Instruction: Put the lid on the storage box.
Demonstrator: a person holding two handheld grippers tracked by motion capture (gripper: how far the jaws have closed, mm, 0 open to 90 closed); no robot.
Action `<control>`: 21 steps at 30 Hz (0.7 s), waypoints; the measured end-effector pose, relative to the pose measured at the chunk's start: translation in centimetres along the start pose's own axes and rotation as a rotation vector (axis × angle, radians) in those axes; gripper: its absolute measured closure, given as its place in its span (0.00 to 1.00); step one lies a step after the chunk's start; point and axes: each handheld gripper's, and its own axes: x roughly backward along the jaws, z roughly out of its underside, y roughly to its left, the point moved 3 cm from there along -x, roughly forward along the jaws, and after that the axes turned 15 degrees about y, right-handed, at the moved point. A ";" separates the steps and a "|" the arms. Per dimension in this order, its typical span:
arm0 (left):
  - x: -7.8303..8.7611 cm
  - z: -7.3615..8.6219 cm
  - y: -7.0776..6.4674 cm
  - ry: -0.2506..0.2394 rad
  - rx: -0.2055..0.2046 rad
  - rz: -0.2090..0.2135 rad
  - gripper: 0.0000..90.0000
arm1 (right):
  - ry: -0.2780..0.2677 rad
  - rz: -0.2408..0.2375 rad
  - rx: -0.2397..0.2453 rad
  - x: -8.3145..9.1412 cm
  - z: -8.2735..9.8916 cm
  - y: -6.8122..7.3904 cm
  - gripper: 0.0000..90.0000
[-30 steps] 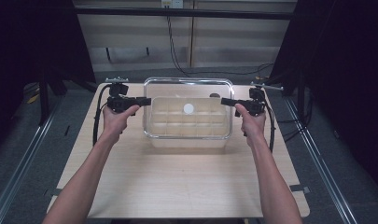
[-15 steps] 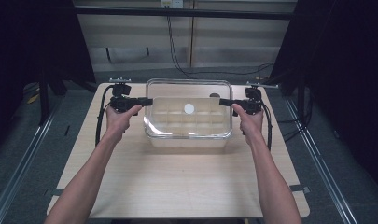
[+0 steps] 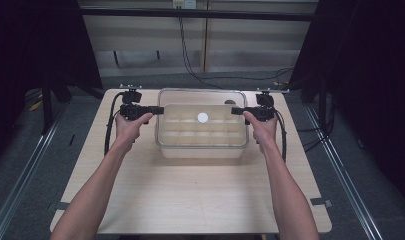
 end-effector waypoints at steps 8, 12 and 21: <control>-0.5 0.1 0.2 0.017 0.028 0.005 0.75 | 0.015 0.035 -0.022 -1.1 -0.1 0.1 0.38; -0.8 0.2 0.3 0.017 0.041 0.010 0.75 | 0.021 0.052 -0.016 -1.2 -0.1 0.2 0.35; -1.6 0.4 0.8 0.029 0.068 0.029 0.73 | 0.031 0.074 -0.034 -2.3 0.1 0.2 0.29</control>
